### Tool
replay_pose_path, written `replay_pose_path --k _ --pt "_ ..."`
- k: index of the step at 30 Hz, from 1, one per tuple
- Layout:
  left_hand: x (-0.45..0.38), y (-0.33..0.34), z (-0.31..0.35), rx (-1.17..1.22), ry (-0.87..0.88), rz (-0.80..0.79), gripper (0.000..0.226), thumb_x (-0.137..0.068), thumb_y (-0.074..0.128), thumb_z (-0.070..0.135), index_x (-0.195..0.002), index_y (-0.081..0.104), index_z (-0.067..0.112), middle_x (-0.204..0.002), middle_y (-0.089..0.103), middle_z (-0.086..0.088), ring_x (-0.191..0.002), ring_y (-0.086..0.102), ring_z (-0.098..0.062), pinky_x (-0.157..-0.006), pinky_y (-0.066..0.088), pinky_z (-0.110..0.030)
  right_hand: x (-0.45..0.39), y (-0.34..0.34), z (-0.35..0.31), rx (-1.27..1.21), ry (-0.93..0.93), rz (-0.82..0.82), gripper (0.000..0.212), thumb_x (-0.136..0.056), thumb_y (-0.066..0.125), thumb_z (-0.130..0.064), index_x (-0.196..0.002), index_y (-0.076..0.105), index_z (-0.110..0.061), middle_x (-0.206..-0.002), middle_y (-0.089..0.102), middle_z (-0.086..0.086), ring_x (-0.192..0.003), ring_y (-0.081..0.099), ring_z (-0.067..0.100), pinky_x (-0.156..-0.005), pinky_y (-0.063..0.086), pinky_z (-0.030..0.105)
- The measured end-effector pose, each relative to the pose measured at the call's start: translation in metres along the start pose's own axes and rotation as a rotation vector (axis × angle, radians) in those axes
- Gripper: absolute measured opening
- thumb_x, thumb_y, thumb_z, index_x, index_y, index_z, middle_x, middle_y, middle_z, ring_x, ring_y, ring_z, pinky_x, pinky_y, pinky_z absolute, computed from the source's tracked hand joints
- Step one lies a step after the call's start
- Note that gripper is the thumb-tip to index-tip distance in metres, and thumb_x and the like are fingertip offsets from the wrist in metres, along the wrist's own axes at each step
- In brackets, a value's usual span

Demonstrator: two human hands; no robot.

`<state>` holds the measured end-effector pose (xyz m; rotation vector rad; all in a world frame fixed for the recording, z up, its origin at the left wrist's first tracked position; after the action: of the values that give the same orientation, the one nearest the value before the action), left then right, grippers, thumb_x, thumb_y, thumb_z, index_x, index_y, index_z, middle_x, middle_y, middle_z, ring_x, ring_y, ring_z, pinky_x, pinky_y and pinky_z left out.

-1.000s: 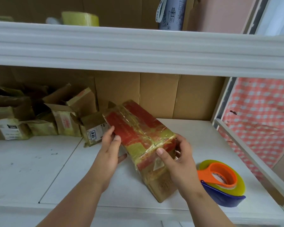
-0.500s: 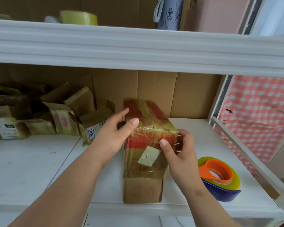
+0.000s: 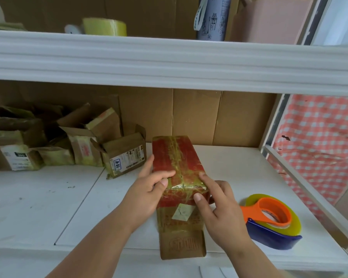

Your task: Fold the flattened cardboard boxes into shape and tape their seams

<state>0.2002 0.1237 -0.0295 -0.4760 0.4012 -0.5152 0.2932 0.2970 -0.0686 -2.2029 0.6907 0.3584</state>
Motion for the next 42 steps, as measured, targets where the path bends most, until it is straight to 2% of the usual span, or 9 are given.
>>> replay_pose_path --k 4,9,12,19,24,30,36,39,42 --pt "-0.002 0.006 0.004 -0.142 0.034 -0.015 0.043 -0.092 0.050 0.055 -0.132 0.055 0.039 -0.160 0.004 0.027 -0.140 0.013 0.009 -0.113 0.032 -0.023 -0.006 -0.004 0.001 0.017 -0.030 0.051 0.047 -0.089 0.033 -0.072 -0.130 0.042 -0.052 -0.111 0.043 -0.022 -0.095 0.057 0.006 -0.079 0.056 0.042" --pt "-0.004 0.018 0.003 -0.352 0.059 0.024 0.065 -0.088 0.064 0.054 -0.142 0.033 0.038 -0.164 0.004 0.018 -0.151 -0.006 -0.005 -0.123 0.019 -0.044 -0.010 -0.004 -0.004 0.046 -0.088 0.039 0.042 -0.097 0.048 -0.051 -0.134 0.054 -0.034 -0.151 0.034 -0.021 -0.134 0.029 -0.005 -0.108 0.045 0.039" --pt "-0.006 0.019 0.000 -0.375 0.088 -0.020 0.072 -0.090 0.059 0.055 -0.149 0.017 0.054 -0.162 0.006 0.023 -0.150 -0.011 -0.003 -0.123 0.018 -0.047 -0.007 -0.001 -0.001 -0.008 -0.120 -0.020 0.045 -0.099 0.050 -0.045 -0.143 0.046 -0.039 -0.152 0.031 -0.029 -0.137 0.027 -0.013 -0.112 0.042 0.039" --pt "-0.010 0.018 -0.003 -0.382 0.112 -0.040 0.060 -0.087 0.061 0.057 -0.137 0.026 0.060 -0.157 0.015 0.027 -0.149 -0.010 -0.001 -0.121 0.015 -0.038 -0.012 -0.002 0.002 -0.103 -0.124 0.091 0.050 -0.090 0.048 -0.059 -0.130 0.064 -0.033 -0.147 0.048 -0.016 -0.132 0.039 -0.013 -0.094 0.057 0.041" --pt "-0.012 0.017 -0.003 -0.381 0.132 -0.057 0.057 -0.088 0.060 0.056 -0.133 0.024 0.060 -0.151 0.014 0.032 -0.147 -0.011 0.001 -0.119 0.015 -0.037 -0.016 -0.004 -0.001 -0.013 -0.210 0.123 0.045 -0.094 0.048 -0.048 -0.126 0.068 -0.025 -0.140 0.051 -0.015 -0.128 0.046 -0.006 -0.104 0.050 0.030" --pt "-0.010 0.018 -0.006 -0.439 0.134 -0.117 0.056 -0.097 0.049 0.053 -0.145 0.020 0.057 -0.157 0.004 0.031 -0.147 -0.019 0.001 -0.119 0.017 -0.037 -0.013 -0.007 0.000 0.087 -0.244 0.025 0.047 -0.100 0.035 -0.050 -0.142 0.048 -0.035 -0.149 0.041 -0.020 -0.133 0.031 -0.018 -0.109 0.034 0.016" --pt "-0.011 0.017 -0.005 -0.414 0.120 -0.122 0.054 -0.097 0.043 0.056 -0.146 0.019 0.056 -0.158 0.005 0.031 -0.147 -0.018 0.003 -0.120 0.018 -0.038 -0.015 -0.008 -0.001 0.104 -0.275 0.068 0.044 -0.098 0.043 -0.042 -0.135 0.060 -0.025 -0.144 0.051 -0.009 -0.130 0.038 -0.009 -0.109 0.029 0.008" --pt "-0.010 0.018 -0.002 -0.440 0.113 -0.092 0.053 -0.097 0.043 0.055 -0.145 0.019 0.057 -0.157 0.003 0.031 -0.147 -0.016 0.001 -0.121 0.015 -0.040 -0.013 -0.009 -0.005 0.122 -0.251 0.074 0.047 -0.099 0.040 -0.043 -0.139 0.055 -0.025 -0.146 0.047 -0.010 -0.130 0.035 -0.010 -0.111 0.036 0.022" --pt "-0.006 0.015 0.004 -0.557 0.125 -0.009 0.055 -0.098 0.042 0.055 -0.148 0.021 0.053 -0.160 0.005 0.024 -0.150 -0.007 -0.009 -0.122 0.013 -0.041 -0.006 -0.008 -0.008 0.148 -0.202 -0.046 0.052 -0.104 0.034 -0.041 -0.155 0.022 -0.033 -0.152 0.039 -0.013 -0.131 0.031 -0.010 -0.115 0.036 0.034"
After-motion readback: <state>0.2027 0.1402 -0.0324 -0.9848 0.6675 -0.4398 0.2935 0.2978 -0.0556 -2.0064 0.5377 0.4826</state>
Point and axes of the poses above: each hand's wrist, its own x-axis away from the middle knuckle, its own y-axis out of the palm, z = x × y, the point moved 5 cm from there along -x, towards the middle knuckle
